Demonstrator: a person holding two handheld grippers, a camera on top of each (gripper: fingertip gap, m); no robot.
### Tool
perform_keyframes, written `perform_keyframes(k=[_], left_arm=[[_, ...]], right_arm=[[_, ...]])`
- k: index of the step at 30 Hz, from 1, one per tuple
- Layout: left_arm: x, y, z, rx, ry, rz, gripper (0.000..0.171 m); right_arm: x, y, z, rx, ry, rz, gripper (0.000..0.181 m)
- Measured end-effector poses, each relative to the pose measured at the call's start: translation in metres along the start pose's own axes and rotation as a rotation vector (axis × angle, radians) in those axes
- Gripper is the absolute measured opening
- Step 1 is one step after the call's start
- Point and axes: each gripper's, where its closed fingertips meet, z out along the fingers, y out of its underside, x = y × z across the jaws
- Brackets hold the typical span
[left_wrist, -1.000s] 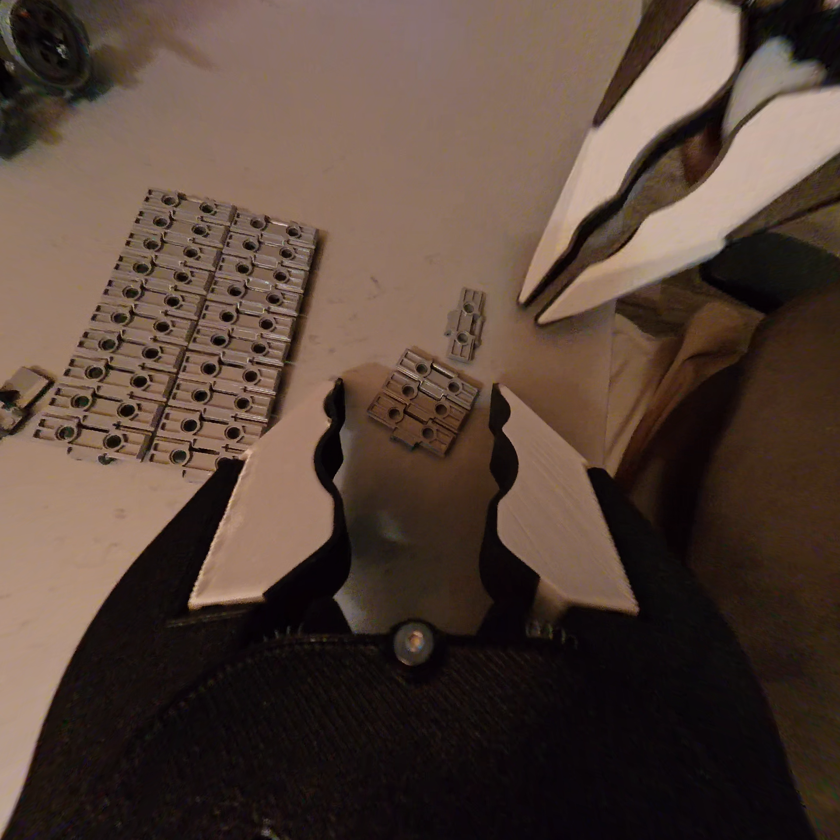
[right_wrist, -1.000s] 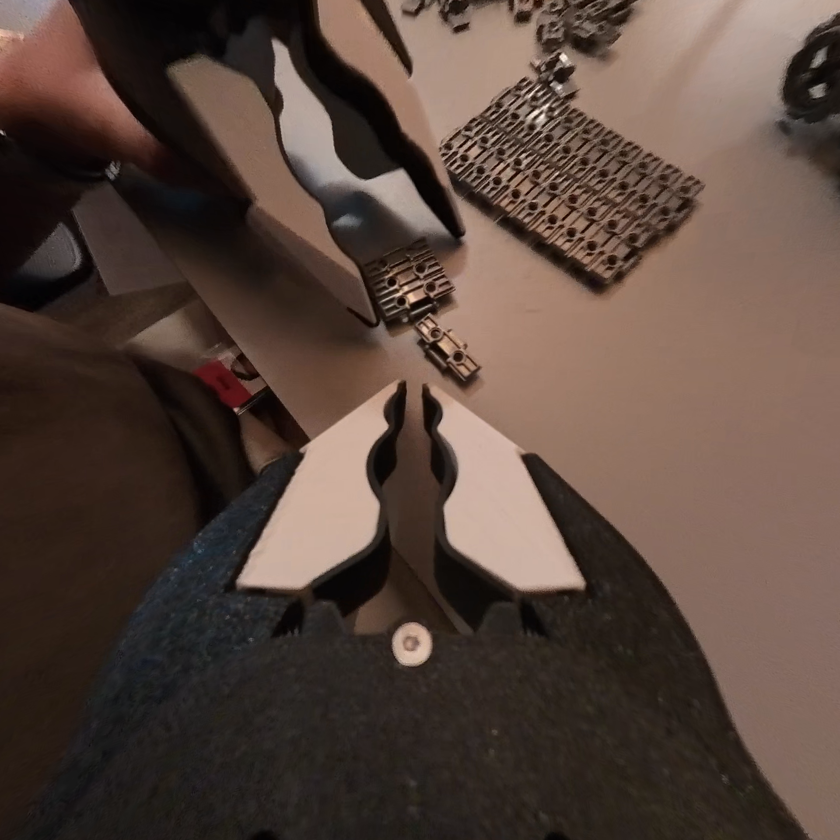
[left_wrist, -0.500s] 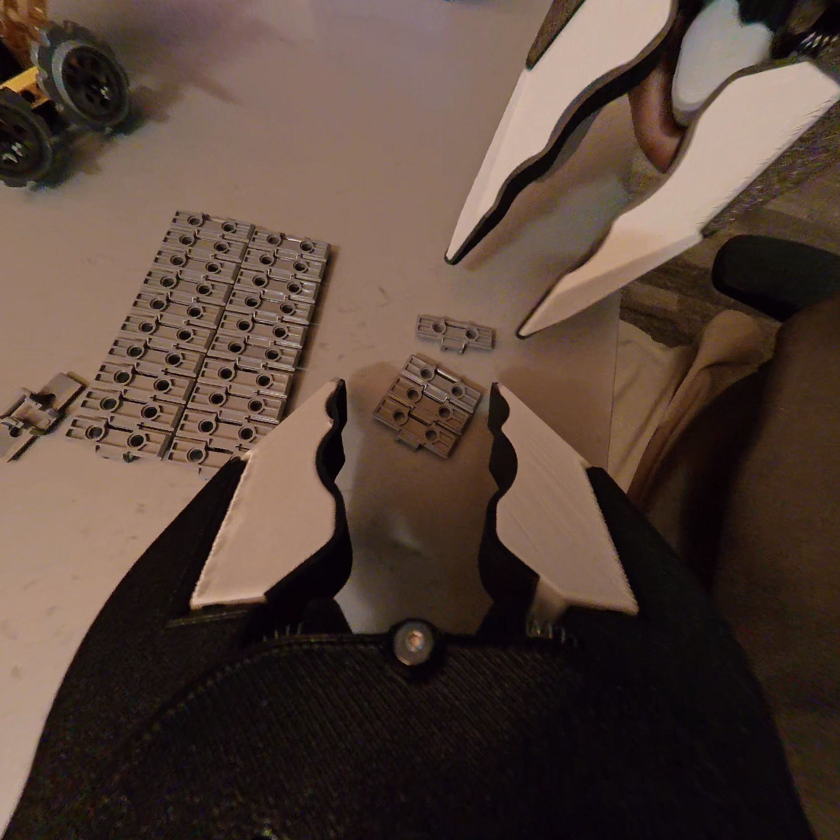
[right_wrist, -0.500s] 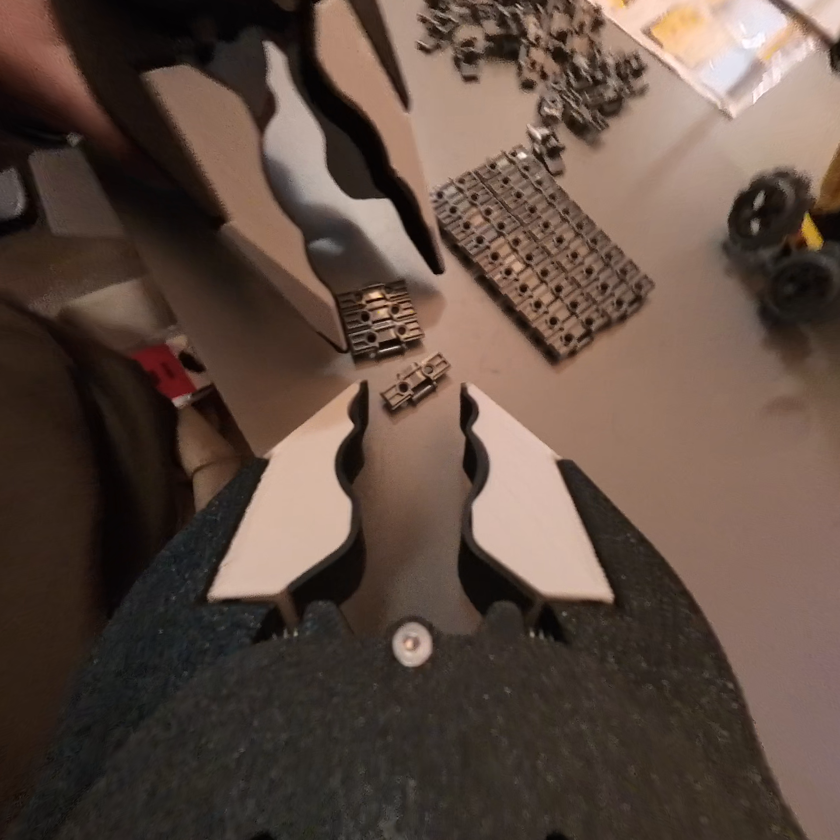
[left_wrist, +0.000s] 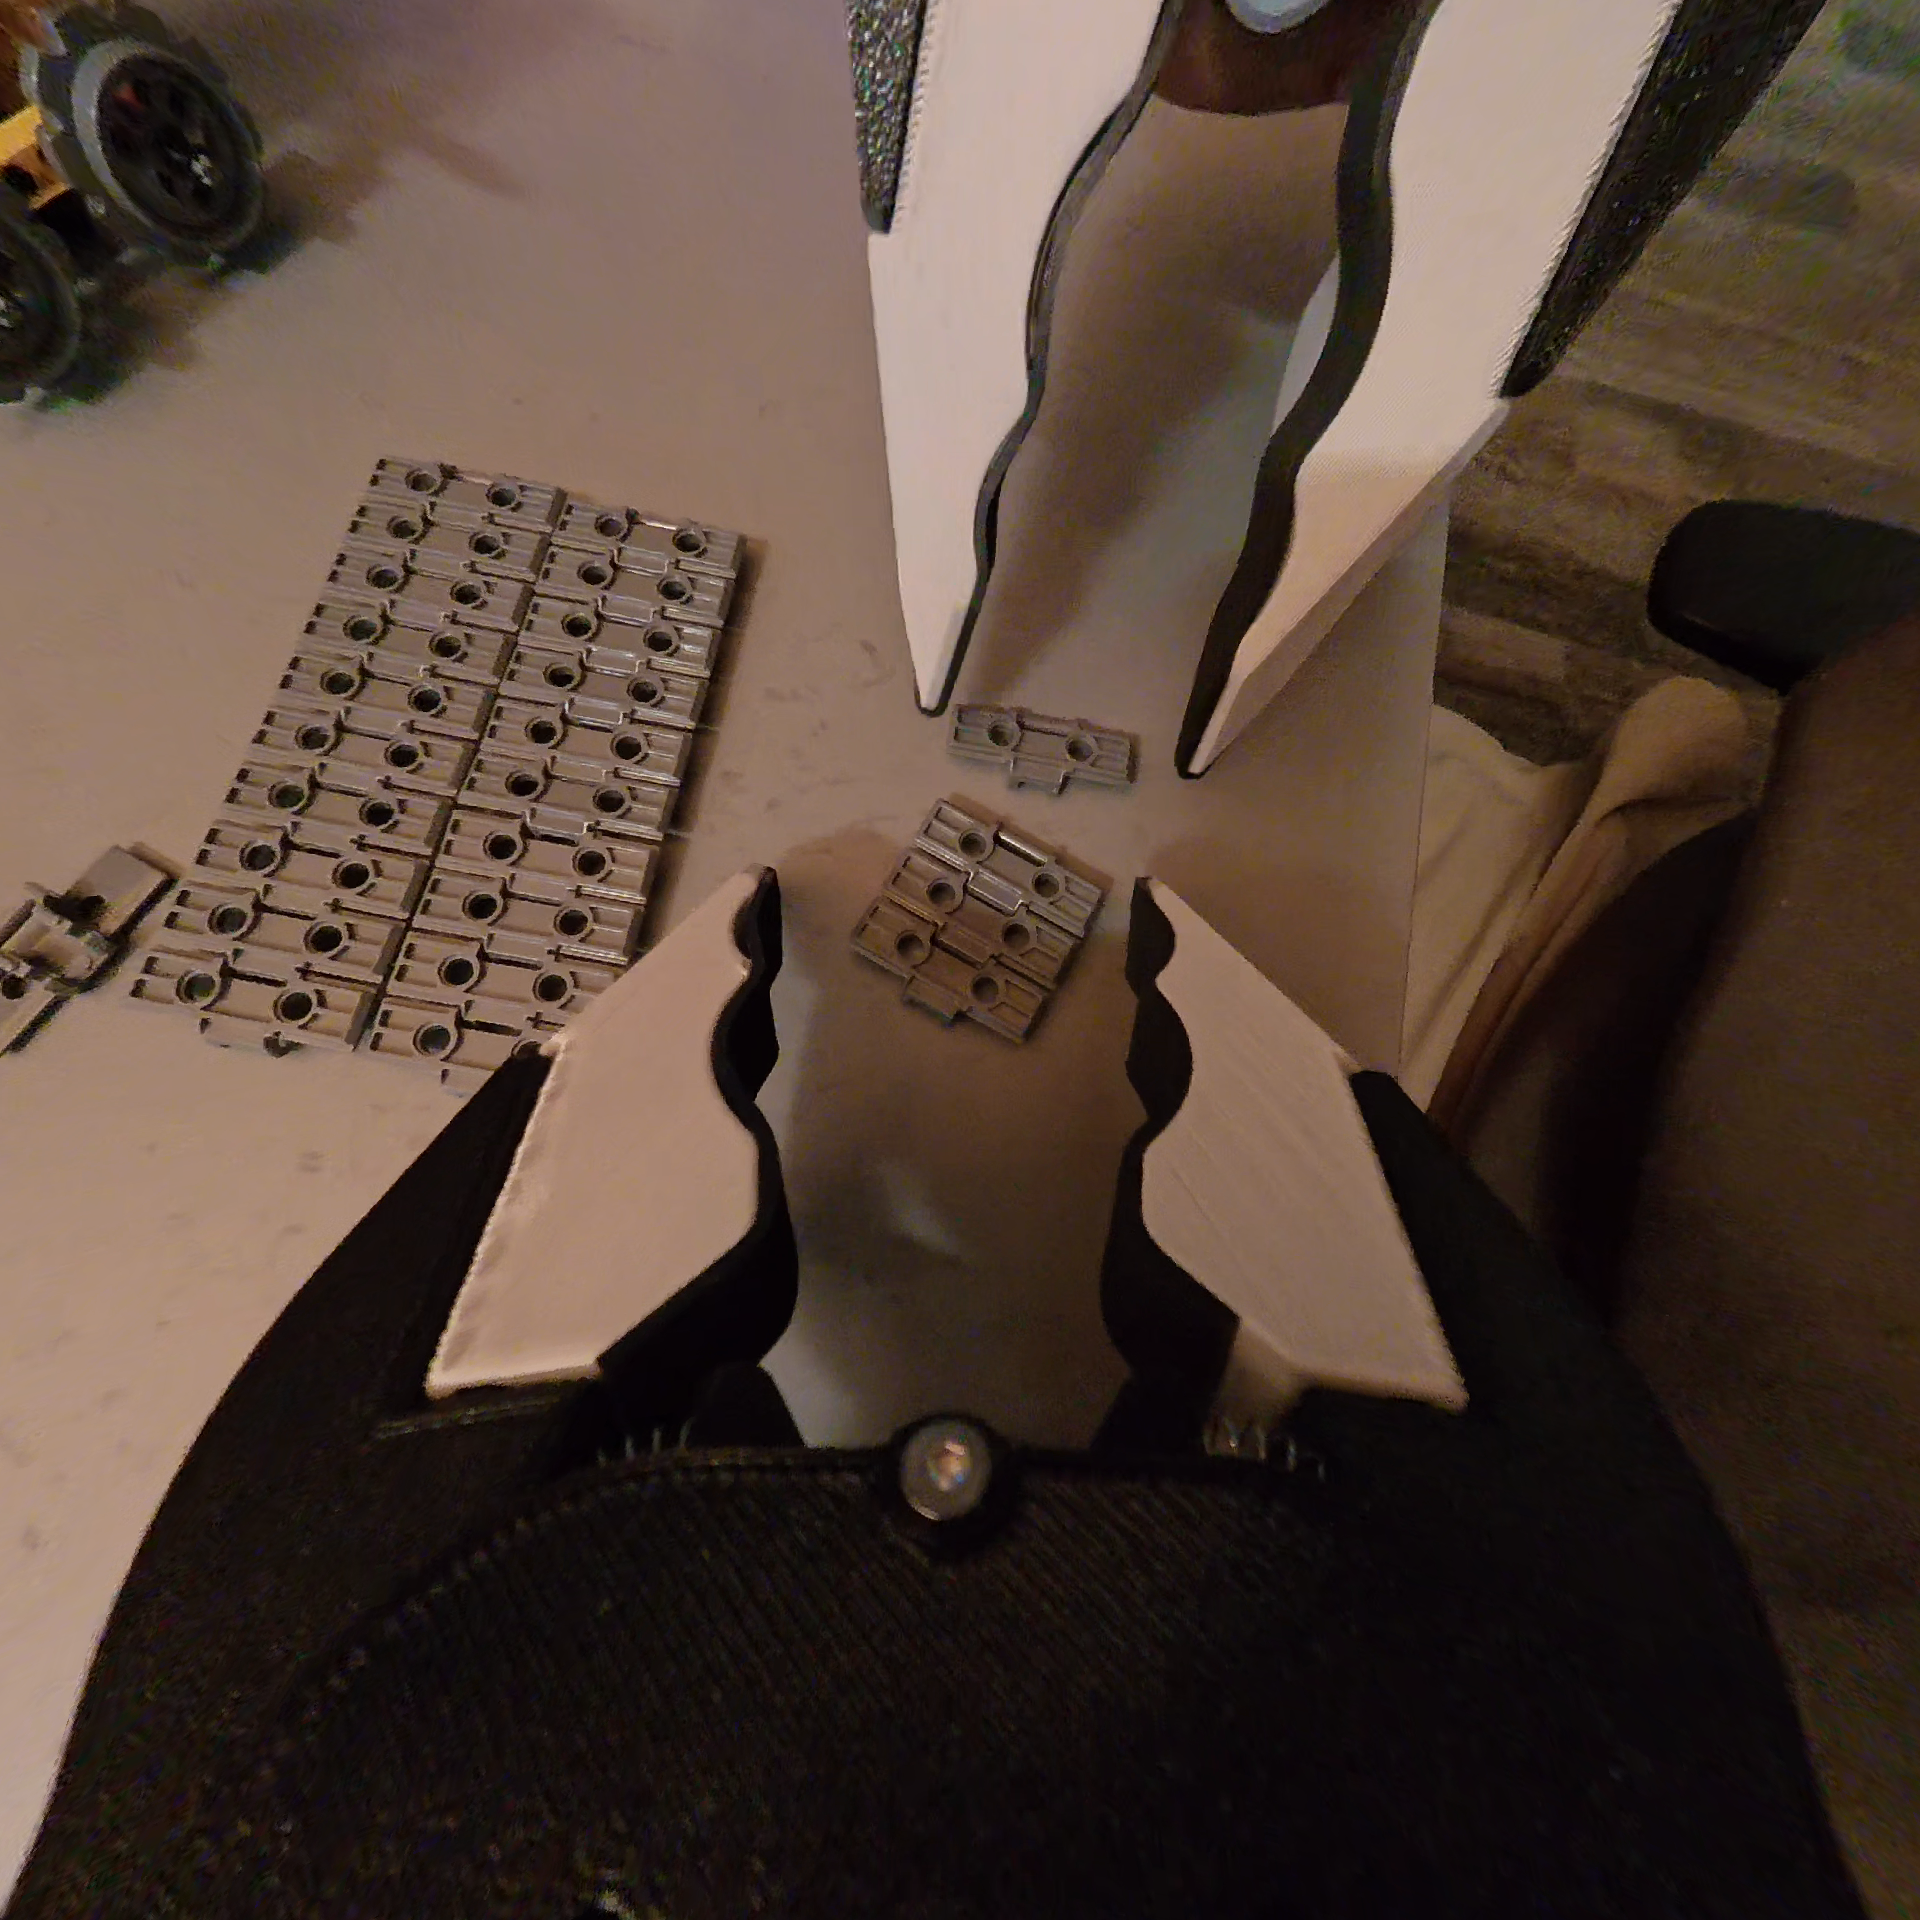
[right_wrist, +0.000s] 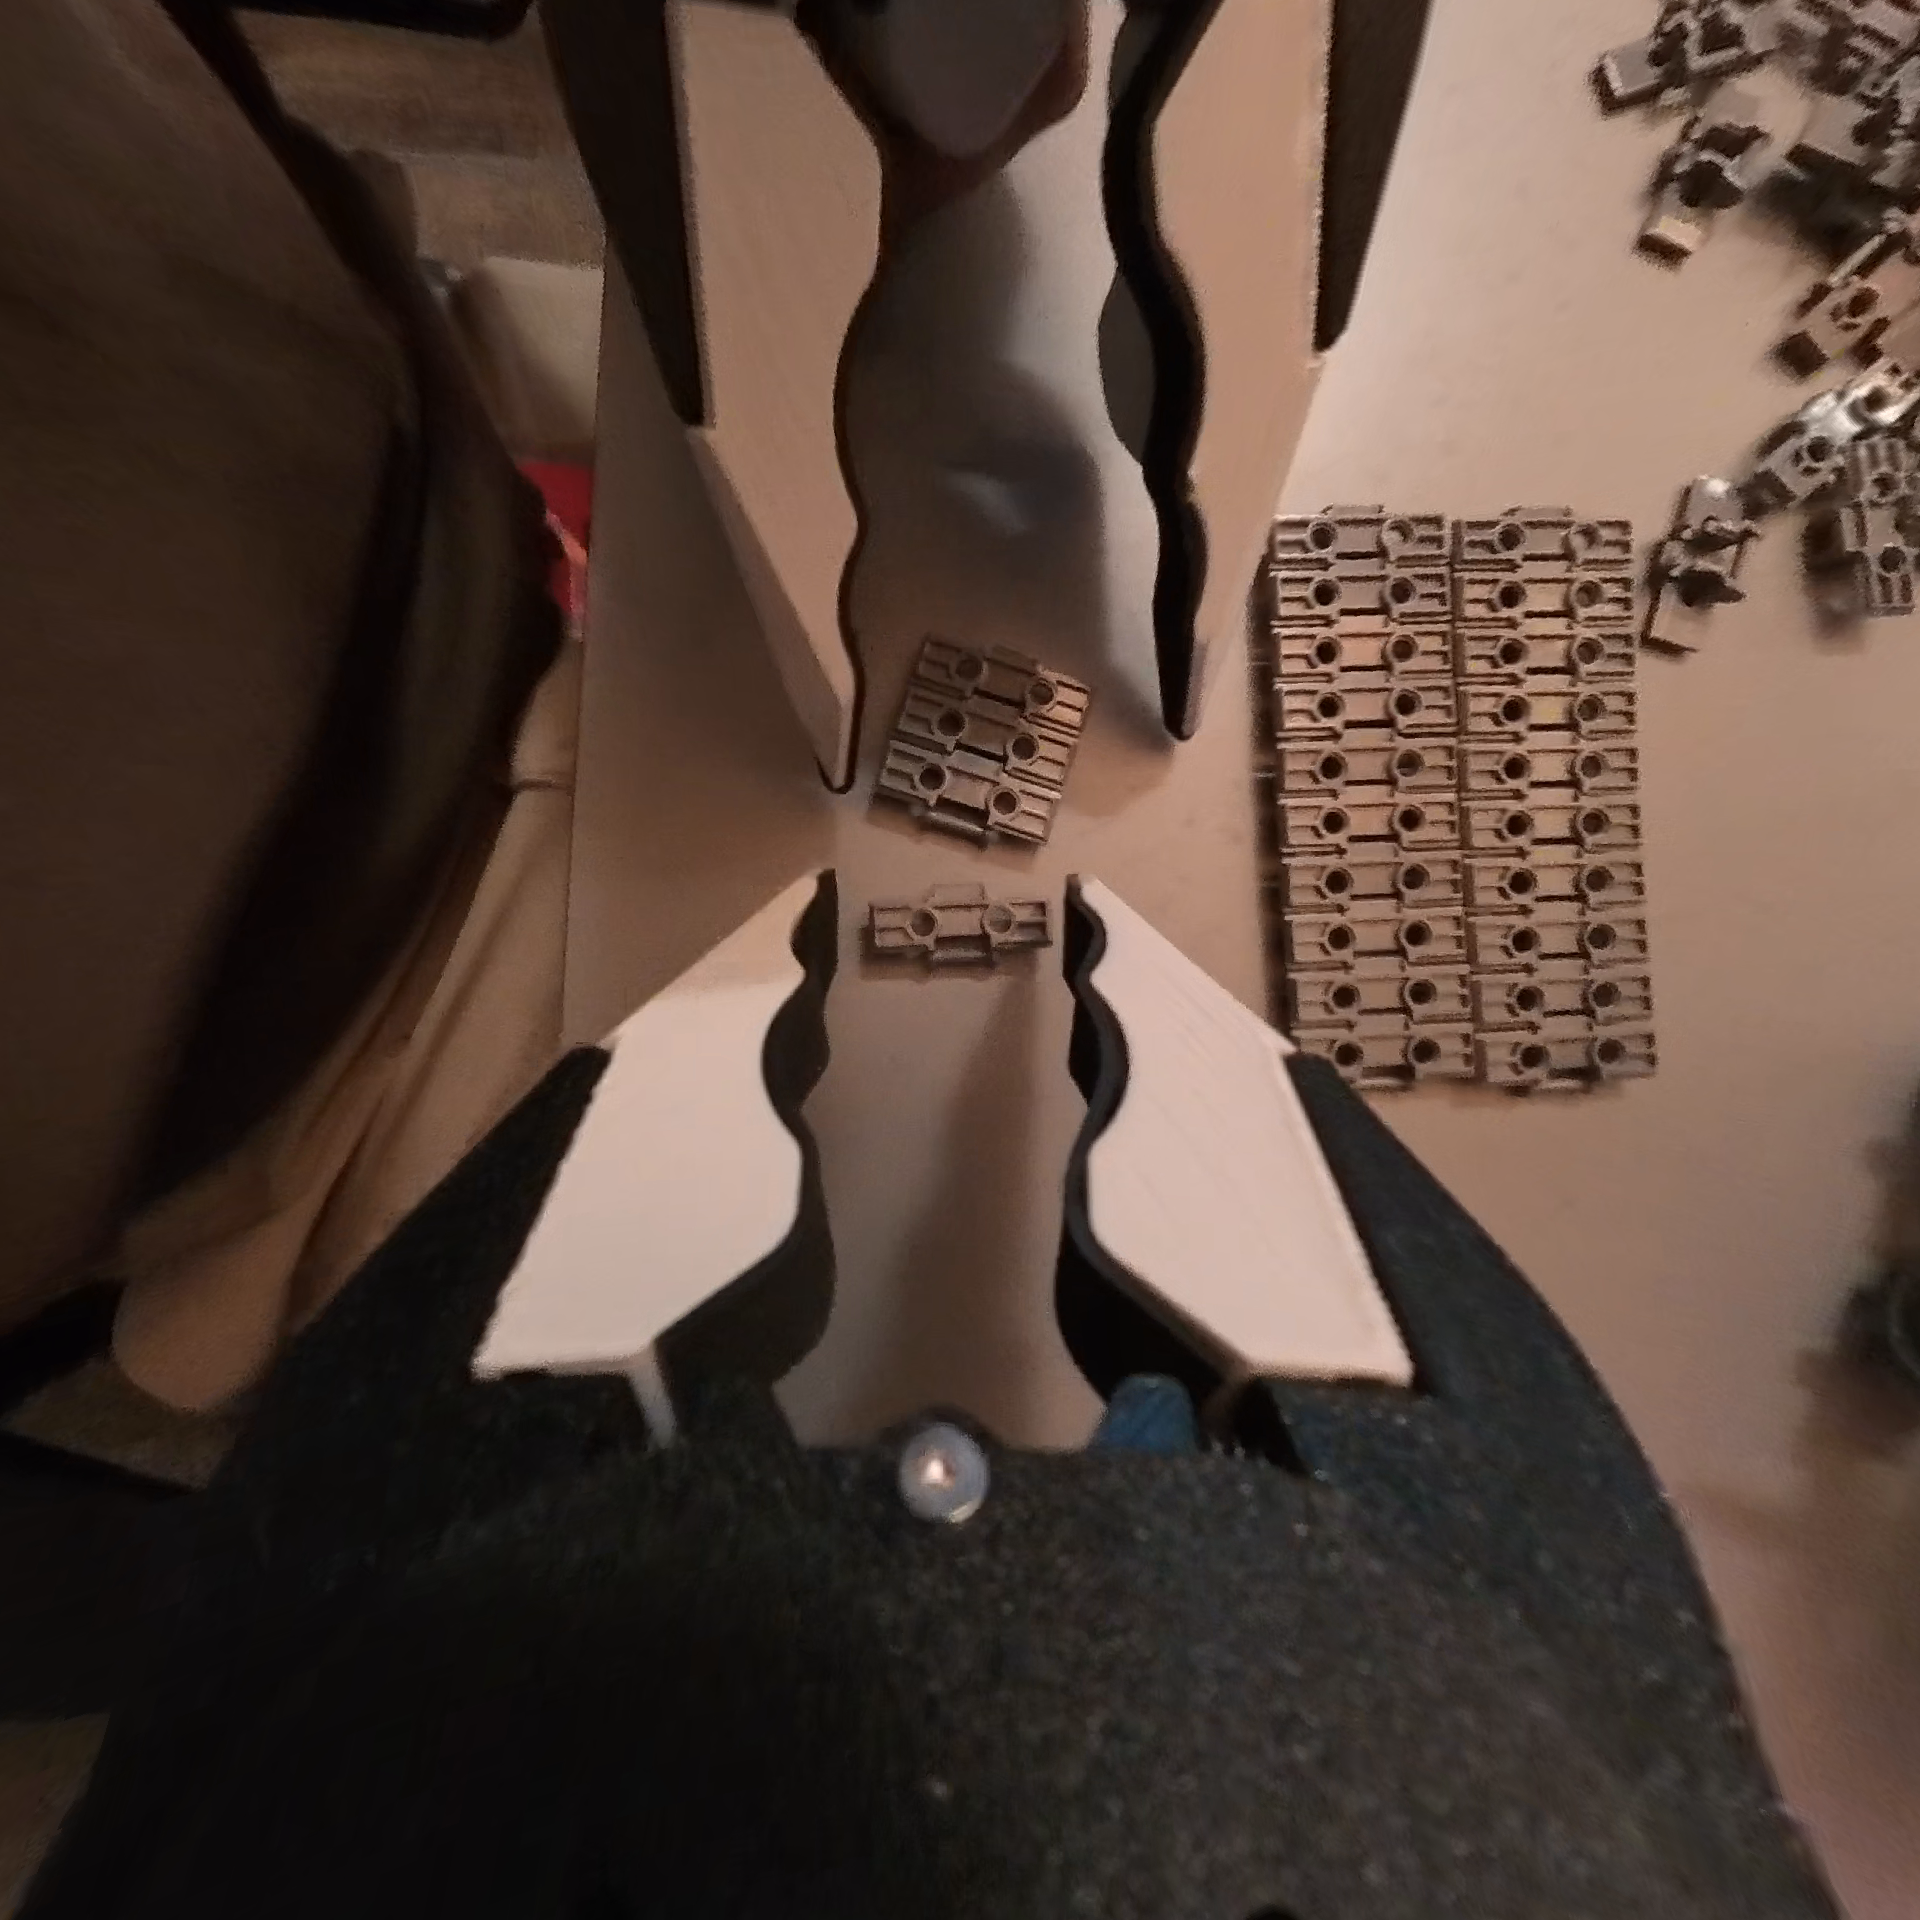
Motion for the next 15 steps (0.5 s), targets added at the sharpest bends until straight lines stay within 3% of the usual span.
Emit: perform_keyframes(k=[9, 15], left_arm=[[0.01, 0.005, -0.002, -0.016, 0.08, -0.044, 0.068], [0.021, 0.009, -0.008, -0.012, 0.124, -0.031, 0.059]], right_arm=[[0.001, 0.012, 0.01, -0.09, 0.005, -0.056, 0.038], [0.001, 0.013, 0.009, -0.075, 0.008, -0.033, 0.038]])
